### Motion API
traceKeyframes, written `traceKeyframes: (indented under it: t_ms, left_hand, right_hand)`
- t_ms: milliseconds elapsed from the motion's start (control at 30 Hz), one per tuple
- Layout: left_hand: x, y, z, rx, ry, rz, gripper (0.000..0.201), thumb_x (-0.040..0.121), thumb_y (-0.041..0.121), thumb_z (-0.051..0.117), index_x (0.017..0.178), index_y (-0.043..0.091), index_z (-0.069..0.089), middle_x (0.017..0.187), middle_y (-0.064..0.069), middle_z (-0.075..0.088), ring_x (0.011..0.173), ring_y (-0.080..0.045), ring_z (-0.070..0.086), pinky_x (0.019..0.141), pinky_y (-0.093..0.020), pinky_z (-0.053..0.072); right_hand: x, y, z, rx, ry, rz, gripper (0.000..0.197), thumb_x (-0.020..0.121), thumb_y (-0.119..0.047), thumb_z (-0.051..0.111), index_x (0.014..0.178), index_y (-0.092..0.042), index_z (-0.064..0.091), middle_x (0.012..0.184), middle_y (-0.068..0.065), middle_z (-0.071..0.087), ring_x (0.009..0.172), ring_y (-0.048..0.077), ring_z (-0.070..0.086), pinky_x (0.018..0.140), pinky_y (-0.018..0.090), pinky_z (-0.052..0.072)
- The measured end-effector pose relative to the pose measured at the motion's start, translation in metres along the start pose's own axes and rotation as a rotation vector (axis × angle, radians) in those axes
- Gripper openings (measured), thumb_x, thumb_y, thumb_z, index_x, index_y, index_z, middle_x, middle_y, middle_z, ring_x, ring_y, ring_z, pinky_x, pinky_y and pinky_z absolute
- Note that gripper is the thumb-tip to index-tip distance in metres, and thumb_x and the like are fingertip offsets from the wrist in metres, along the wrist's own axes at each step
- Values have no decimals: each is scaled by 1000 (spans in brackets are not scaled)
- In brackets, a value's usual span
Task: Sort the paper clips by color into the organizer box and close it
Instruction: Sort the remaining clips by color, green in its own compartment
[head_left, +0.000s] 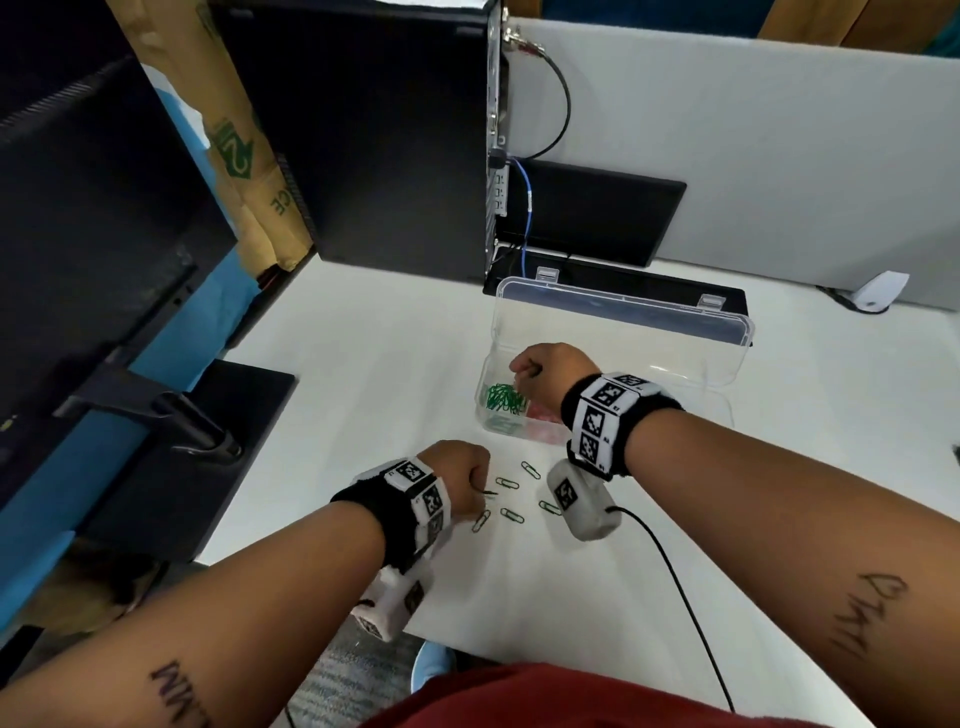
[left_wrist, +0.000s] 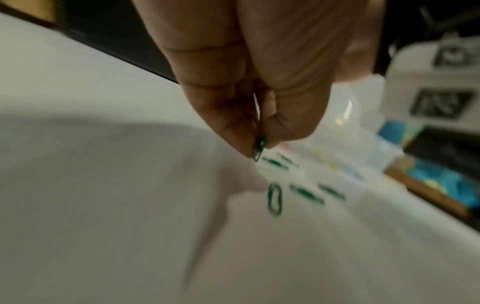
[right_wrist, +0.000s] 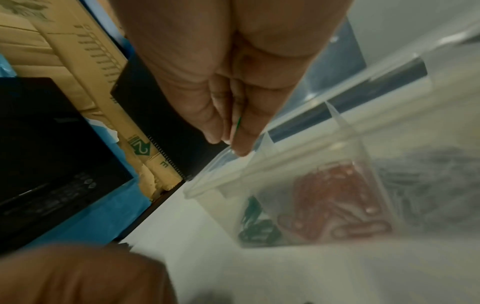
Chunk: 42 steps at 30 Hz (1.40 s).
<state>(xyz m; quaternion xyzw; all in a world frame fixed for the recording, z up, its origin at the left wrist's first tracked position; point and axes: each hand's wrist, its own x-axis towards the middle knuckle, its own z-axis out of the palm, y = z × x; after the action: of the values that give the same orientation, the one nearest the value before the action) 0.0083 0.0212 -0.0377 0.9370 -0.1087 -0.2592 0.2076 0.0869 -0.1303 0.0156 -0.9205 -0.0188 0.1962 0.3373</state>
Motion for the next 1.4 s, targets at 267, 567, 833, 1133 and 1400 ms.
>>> traceKeyframes:
  t_ms: [267,567,833,1133,1400]
  left_hand:
    - [18,14,-59,-442,298,-103,25,72,6,66,58,20,52,60,5,61,56,-6,55,61,-22,45]
    - [51,33,-70,-308,301,-123,24,76,6,67,62,22,55,69,4,59,72,-15,56,67,-21,42]
    - [37,34,-69,-79,327,16,11,79,10,60,87,11,67,82,4,56,78,-13,52,62,-18,38]
    - [8,14,-23,372,-240,271,60,81,19,66,136,19,45,133,-3,45,119,-22,50,98,-29,42]
    - [7,12,4,333,-253,286,45,85,24,64,127,16,54,125,-6,51,114,-24,52,94,-29,41]
  right_hand:
    - [-19,12,-1,106,-30,-111,32,88,3,45,110,-9,65,105,7,66,91,18,60,89,27,49]
    - [-65,50,-5,-393,-200,-222,33,86,-10,45,110,-17,67,114,1,66,103,18,58,81,17,38]
    - [-59,60,25,-571,-346,-202,46,86,-29,59,128,-15,50,126,7,48,116,26,51,96,32,43]
    - [-56,64,32,-592,-387,-251,51,86,-21,58,136,-18,47,129,8,46,120,25,47,101,34,41]
    - [-63,74,37,-549,-354,-290,29,90,-15,51,117,-12,60,118,9,55,111,26,54,92,31,42]
